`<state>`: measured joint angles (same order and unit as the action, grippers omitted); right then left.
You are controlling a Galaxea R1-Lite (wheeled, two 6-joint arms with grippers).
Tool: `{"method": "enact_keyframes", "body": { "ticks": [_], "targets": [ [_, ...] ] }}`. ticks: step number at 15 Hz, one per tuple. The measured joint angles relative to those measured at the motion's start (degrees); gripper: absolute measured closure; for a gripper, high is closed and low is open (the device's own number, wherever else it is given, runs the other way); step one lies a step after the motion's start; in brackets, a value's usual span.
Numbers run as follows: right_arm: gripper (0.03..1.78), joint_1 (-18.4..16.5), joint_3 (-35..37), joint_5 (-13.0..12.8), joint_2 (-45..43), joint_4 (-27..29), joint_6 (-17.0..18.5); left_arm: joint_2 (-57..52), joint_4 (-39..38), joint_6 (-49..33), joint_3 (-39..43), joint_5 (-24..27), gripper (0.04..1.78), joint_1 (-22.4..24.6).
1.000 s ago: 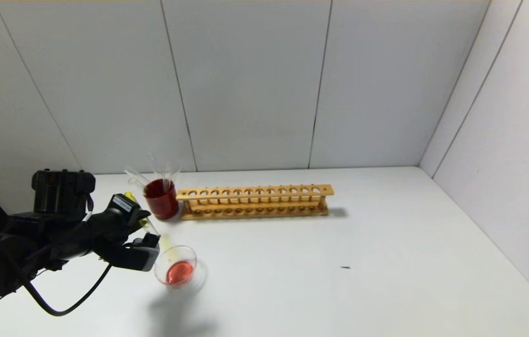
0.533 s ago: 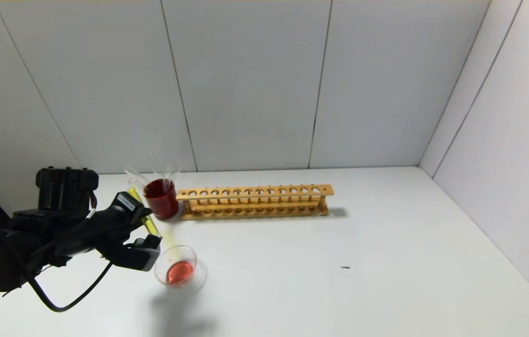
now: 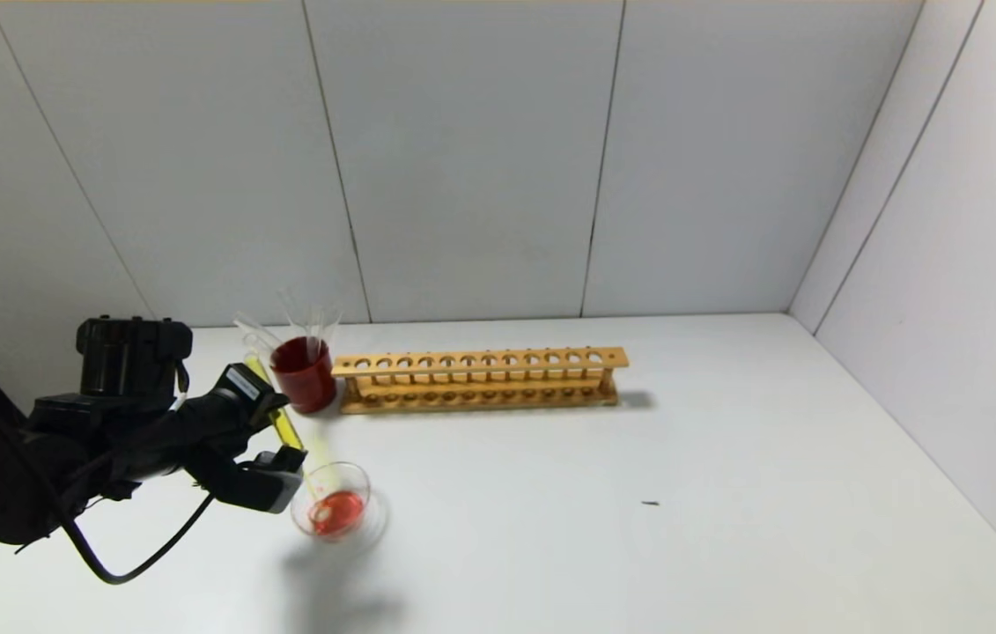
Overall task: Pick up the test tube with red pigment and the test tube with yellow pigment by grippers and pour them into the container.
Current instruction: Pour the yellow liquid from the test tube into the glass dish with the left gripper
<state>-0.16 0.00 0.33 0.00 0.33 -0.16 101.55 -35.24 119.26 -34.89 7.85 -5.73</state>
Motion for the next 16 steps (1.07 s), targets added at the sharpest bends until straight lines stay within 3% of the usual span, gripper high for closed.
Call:
{"method": "enact_keyframes", "body": {
  "ticks": [16],
  "targets": [
    [0.06,0.0,0.0,0.0,0.0,0.0,0.0,0.0,-3.4,6.3,-0.2,0.4,1.52,0.0]
  ]
}}
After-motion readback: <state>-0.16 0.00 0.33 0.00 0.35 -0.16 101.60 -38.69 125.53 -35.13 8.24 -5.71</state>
